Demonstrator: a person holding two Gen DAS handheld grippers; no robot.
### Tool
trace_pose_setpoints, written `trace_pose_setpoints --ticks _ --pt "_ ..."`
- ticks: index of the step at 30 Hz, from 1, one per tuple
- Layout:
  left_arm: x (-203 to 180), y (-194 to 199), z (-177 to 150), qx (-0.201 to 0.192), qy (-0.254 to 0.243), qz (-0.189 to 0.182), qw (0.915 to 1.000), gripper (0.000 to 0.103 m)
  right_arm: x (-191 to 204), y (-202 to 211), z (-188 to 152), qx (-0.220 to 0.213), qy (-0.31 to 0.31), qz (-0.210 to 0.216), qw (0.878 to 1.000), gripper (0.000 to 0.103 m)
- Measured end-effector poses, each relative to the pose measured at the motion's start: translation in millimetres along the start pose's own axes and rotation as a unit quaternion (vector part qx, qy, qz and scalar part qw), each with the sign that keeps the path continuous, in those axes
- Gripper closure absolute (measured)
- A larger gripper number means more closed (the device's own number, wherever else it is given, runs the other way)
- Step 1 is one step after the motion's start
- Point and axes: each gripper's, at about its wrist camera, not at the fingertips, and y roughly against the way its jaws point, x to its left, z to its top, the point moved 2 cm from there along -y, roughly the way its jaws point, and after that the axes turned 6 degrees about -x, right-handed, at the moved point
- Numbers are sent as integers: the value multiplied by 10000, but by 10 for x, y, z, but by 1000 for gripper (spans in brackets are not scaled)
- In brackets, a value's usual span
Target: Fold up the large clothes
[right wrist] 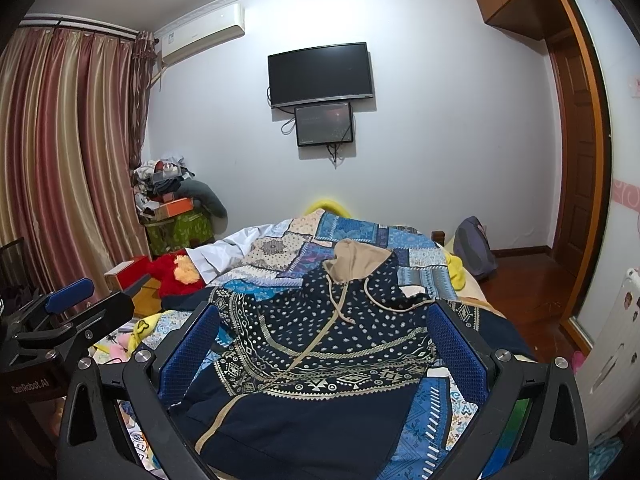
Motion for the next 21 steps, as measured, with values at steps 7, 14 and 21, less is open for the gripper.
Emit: trace_pose_setpoints --ticks 7,14,21 --pt "-18 -18 4 6 -47 34 10000 0 5 -8 -3 -7 -33 -1 10000 0" --pt "-17 -18 -10 5 -52 34 10000 0 9 -49 50 13 -50 -41 10000 0" --pt "39 -141 -24 75 1 74 9999 0 4 -168 30 62 -16 -47 10000 0"
